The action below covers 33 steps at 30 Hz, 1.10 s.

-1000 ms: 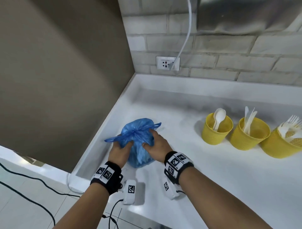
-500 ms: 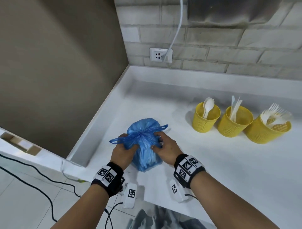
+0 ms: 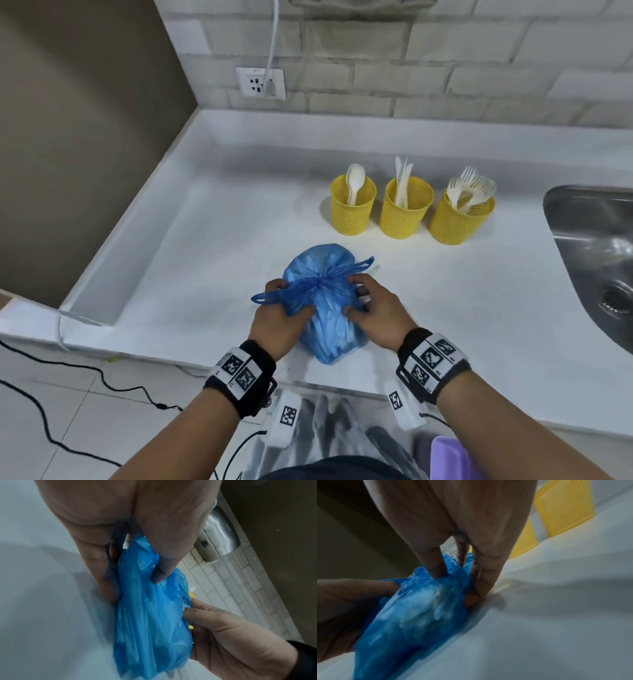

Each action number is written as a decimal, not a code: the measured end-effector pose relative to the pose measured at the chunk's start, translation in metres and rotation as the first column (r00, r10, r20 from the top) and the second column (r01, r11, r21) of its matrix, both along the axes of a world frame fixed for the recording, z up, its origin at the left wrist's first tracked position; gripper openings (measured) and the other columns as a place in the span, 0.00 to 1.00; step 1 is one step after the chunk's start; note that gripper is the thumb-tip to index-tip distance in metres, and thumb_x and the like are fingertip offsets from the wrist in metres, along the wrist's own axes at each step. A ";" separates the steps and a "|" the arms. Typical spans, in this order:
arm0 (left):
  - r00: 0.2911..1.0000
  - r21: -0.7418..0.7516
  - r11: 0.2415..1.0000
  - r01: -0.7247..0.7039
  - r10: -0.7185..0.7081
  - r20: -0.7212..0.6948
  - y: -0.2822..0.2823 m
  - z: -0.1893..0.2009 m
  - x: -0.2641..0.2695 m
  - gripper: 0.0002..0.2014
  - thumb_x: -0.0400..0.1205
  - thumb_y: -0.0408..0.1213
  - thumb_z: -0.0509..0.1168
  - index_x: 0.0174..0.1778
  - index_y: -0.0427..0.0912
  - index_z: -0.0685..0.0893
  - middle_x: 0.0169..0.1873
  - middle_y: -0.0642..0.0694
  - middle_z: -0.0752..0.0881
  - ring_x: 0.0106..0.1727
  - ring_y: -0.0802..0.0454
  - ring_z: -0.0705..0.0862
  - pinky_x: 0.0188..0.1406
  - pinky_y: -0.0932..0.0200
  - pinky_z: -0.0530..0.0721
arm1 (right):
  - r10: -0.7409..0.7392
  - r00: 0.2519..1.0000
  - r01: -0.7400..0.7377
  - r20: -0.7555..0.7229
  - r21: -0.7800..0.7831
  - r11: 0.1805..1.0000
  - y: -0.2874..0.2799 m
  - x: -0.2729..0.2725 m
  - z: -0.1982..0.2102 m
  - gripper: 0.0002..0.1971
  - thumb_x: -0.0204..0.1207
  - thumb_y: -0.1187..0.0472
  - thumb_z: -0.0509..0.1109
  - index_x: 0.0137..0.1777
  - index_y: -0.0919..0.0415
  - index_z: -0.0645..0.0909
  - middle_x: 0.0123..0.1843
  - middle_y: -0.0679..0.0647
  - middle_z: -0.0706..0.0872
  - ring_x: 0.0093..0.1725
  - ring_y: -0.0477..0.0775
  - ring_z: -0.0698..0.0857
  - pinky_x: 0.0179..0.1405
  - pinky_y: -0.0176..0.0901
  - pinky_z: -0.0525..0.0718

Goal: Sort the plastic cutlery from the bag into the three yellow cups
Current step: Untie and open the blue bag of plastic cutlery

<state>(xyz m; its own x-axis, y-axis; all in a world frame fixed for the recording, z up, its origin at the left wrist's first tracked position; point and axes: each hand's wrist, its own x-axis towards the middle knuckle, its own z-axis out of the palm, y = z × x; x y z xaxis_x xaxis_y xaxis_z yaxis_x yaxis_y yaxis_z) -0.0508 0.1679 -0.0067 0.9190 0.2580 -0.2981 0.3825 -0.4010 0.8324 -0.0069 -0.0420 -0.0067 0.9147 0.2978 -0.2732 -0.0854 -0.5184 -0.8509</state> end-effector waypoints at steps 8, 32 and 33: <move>0.987 0.014 0.987 0.158 -0.158 0.008 -0.070 0.001 0.009 0.19 0.79 0.40 0.74 0.63 0.49 0.77 0.55 0.62 0.81 0.46 0.63 0.86 0.40 0.73 0.78 | -0.116 0.993 0.116 0.010 -0.011 0.993 -0.075 -0.019 -0.003 0.24 0.78 0.62 0.77 0.72 0.48 0.76 0.54 0.39 0.82 0.48 0.45 0.87 0.49 0.34 0.84; 0.951 0.308 0.951 -0.013 -0.084 0.298 -0.118 0.027 0.020 0.20 0.73 0.44 0.77 0.54 0.45 0.76 0.49 0.52 0.79 0.51 0.47 0.83 0.51 0.50 0.83 | -0.151 0.869 0.230 0.470 -0.116 0.966 -0.120 -0.002 0.037 0.11 0.76 0.70 0.70 0.54 0.58 0.89 0.52 0.54 0.88 0.51 0.55 0.86 0.59 0.53 0.86; 0.965 0.338 0.938 0.079 -0.157 0.211 -0.122 0.026 0.017 0.19 0.74 0.48 0.76 0.53 0.47 0.77 0.48 0.52 0.81 0.49 0.49 0.83 0.49 0.53 0.81 | -0.085 0.875 0.184 0.476 -0.165 0.969 -0.118 0.007 0.036 0.15 0.77 0.70 0.69 0.61 0.58 0.88 0.61 0.55 0.86 0.59 0.57 0.84 0.66 0.53 0.83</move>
<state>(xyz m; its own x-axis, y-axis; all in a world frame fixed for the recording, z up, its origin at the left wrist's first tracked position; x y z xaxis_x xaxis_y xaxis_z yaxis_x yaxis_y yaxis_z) -0.0334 0.0454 0.0196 0.9818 0.1899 0.0075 0.1288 -0.6941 0.7083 -0.0004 -0.1602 0.0294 0.9776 0.1477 0.1502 0.2107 -0.6924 -0.6901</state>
